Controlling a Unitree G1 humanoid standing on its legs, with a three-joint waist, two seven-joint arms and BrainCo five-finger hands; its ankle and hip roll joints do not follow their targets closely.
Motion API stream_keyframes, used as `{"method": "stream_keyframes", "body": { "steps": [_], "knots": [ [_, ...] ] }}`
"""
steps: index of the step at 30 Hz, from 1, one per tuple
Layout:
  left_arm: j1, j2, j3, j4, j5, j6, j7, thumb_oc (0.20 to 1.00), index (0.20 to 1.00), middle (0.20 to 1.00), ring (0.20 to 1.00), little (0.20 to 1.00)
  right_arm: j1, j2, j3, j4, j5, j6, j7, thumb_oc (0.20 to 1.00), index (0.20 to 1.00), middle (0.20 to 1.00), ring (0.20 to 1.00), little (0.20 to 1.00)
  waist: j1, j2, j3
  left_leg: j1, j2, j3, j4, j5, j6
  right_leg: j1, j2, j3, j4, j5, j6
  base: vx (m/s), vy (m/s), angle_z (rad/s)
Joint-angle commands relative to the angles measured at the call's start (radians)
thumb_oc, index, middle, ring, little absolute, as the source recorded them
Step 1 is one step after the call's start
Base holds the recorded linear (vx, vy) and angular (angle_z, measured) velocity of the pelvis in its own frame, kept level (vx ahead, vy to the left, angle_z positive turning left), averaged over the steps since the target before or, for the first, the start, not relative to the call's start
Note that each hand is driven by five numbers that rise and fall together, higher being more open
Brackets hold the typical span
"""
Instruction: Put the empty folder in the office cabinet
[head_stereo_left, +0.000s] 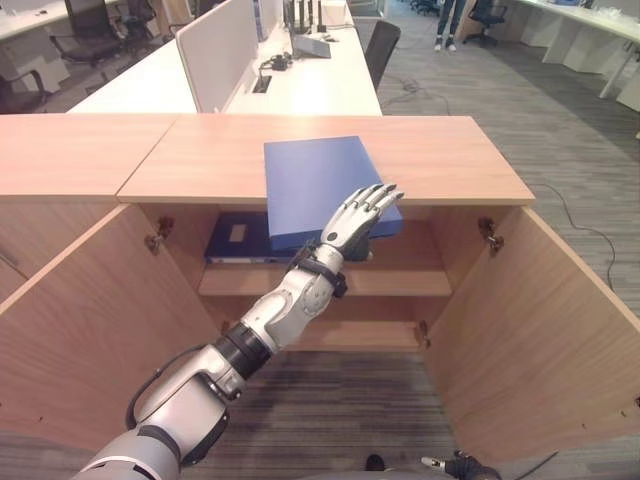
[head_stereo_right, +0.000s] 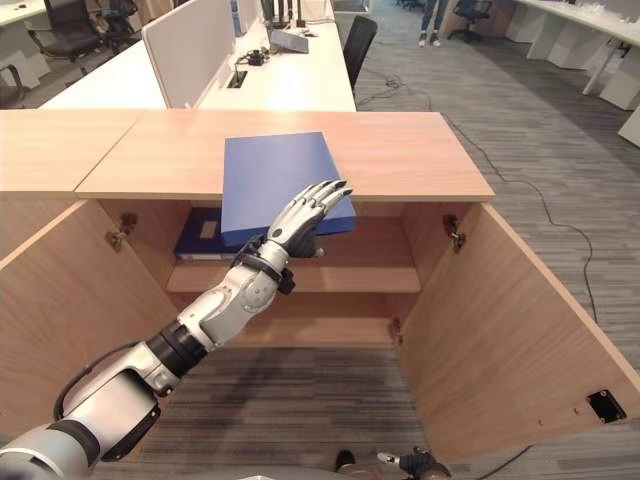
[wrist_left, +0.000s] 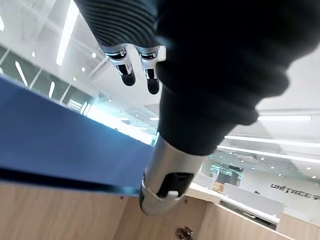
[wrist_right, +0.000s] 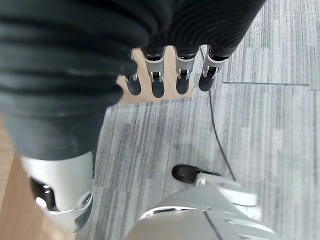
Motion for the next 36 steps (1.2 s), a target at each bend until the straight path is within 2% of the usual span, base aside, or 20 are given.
{"method": "stream_keyframes", "body": {
  "steps": [1, 9, 25, 33, 36],
  "knots": [
    [-0.205, 0.010, 0.013, 0.065, 0.094, 0.011, 0.071, 1.000, 1.000, 1.000, 1.000, 1.000, -0.057, -0.016, 0.034, 0.089, 0.016, -0.011, -0.023, 1.000, 1.000, 1.000, 1.000, 1.000, 0.007, -0.033, 0.006, 0.018, 0.015, -0.054, -0.014, -0.054, -0.016, 0.060, 0.025, -0.023, 0.008, -0.124, 0.042, 0.00, 0.000, 0.00],
    [-0.202, -0.004, 0.030, 0.100, 0.167, 0.053, 0.078, 1.000, 1.000, 1.000, 1.000, 1.000, -0.066, -0.013, 0.048, 0.087, 0.018, -0.014, -0.024, 1.000, 1.000, 1.000, 1.000, 1.000, 0.012, -0.035, 0.006, 0.018, 0.016, -0.062, -0.014, -0.053, -0.019, 0.067, 0.027, -0.028, 0.008, -0.126, 0.037, 0.00, 0.000, 0.00],
    [-0.097, 0.042, 0.110, 0.076, 0.211, 0.115, 0.077, 1.000, 1.000, 1.000, 1.000, 1.000, -0.070, 0.006, 0.054, 0.074, 0.028, -0.004, -0.018, 1.000, 1.000, 1.000, 1.000, 1.000, 0.033, -0.046, 0.014, 0.020, 0.014, -0.074, -0.014, -0.056, -0.017, 0.074, 0.028, -0.036, 0.008, -0.129, 0.031, 0.00, 0.002, 0.03],
    [-0.098, 0.019, 0.115, 0.128, 0.183, 0.141, 0.074, 1.000, 1.000, 1.000, 1.000, 1.000, -0.073, 0.010, 0.062, 0.071, 0.037, 0.001, -0.014, 1.000, 1.000, 1.000, 1.000, 1.000, 0.033, -0.046, 0.015, 0.023, 0.013, -0.075, -0.014, -0.056, -0.017, 0.077, 0.028, -0.034, 0.008, -0.128, 0.030, 0.00, 0.000, 0.00],
    [-0.091, 0.008, 0.127, 0.129, 0.131, 0.139, 0.065, 1.000, 1.000, 1.000, 1.000, 1.000, -0.072, 0.009, 0.063, 0.069, 0.036, 0.006, -0.010, 1.000, 1.000, 1.000, 1.000, 1.000, 0.033, -0.044, 0.015, 0.024, 0.012, -0.076, -0.014, -0.056, -0.015, 0.078, 0.027, -0.035, 0.008, -0.127, 0.029, 0.00, 0.000, 0.00]
  ]
}}
